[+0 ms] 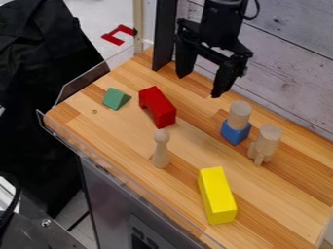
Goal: Put the cylinder on top of the red arch
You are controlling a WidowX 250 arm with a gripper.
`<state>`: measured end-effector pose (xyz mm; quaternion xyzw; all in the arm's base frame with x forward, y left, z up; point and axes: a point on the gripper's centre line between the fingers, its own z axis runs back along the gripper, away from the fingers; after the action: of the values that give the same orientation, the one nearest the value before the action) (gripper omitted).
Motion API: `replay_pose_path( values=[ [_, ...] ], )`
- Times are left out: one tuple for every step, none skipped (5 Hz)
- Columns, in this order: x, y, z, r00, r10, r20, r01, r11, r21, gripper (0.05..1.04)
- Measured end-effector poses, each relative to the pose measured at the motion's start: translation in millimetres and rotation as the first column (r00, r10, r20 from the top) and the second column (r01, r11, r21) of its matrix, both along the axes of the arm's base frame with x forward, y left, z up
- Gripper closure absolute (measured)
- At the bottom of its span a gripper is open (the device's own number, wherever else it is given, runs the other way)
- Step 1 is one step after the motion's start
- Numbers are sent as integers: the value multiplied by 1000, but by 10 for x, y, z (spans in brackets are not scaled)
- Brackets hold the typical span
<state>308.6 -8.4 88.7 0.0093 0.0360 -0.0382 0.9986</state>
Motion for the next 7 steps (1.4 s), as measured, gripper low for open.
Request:
replay_pose_path(
  values=[
    [-36, 1, -108, 999, 2, -38, -1, 1000, 2, 83],
    [-38, -66, -146, 999, -26, -48, 26, 1000, -3, 83],
    [-18, -196, -149, 998, -58, -30, 57, 998, -29, 83],
    [-53, -296, -171, 995, -91, -38, 89, 995, -47, 83],
    [-53, -392, -172, 993, -117, -30, 115, 991, -63, 83],
    [-63, -418, -213, 991, -130, -44, 126, 989, -72, 83],
    [-53, -436, -273, 989, -138, -58, 134, 988, -80, 83]
  ],
)
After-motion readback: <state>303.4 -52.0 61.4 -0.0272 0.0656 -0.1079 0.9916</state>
